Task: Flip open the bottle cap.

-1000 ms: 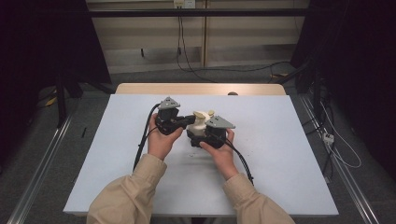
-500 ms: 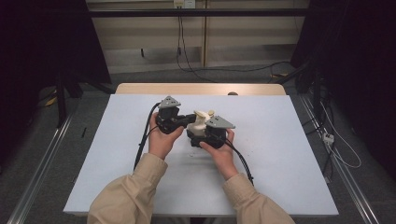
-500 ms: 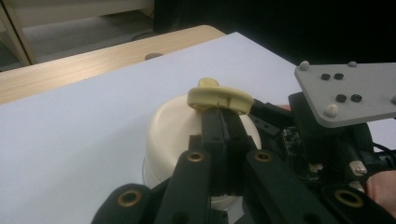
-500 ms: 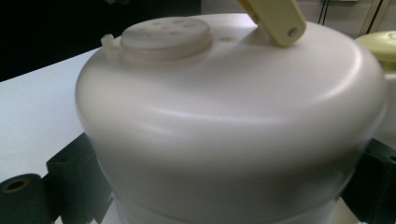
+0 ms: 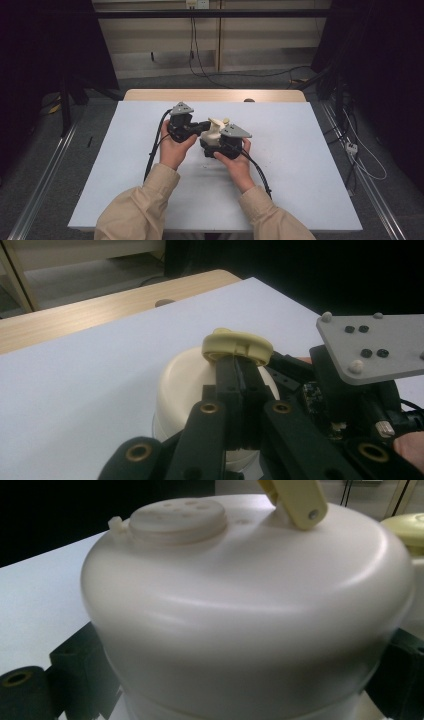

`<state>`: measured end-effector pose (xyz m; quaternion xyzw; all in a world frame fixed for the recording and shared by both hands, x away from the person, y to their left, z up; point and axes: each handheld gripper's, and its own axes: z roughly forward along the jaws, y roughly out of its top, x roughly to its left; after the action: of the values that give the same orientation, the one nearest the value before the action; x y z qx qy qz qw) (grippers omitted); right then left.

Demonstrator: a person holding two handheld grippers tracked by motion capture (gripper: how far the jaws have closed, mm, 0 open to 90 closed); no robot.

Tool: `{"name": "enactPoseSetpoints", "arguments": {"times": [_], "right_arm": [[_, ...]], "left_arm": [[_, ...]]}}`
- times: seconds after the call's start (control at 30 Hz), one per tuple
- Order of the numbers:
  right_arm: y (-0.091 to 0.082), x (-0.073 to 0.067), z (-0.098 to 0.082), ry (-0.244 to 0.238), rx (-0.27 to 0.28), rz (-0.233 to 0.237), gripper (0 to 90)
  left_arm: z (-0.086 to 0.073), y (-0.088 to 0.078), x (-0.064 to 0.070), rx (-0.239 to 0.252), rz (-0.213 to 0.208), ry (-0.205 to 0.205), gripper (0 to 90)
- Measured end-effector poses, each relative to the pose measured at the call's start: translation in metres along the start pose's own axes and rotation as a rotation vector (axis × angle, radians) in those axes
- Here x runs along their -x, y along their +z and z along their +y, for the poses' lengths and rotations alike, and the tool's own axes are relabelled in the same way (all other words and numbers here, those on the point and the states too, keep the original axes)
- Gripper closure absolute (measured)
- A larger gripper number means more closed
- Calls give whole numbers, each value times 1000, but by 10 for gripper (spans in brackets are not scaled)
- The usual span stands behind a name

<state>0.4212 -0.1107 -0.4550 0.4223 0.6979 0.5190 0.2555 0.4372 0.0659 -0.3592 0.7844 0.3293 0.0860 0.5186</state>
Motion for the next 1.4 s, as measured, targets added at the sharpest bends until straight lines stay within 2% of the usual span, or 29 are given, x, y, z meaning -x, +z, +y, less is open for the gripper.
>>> {"name": "enactPoseSetpoints", "arguments": {"times": [1.4], "right_arm": [[0,0,0,-2,-2,-1,52]], "left_arm": [[10,12,2,2,-4,-1,900]]}}
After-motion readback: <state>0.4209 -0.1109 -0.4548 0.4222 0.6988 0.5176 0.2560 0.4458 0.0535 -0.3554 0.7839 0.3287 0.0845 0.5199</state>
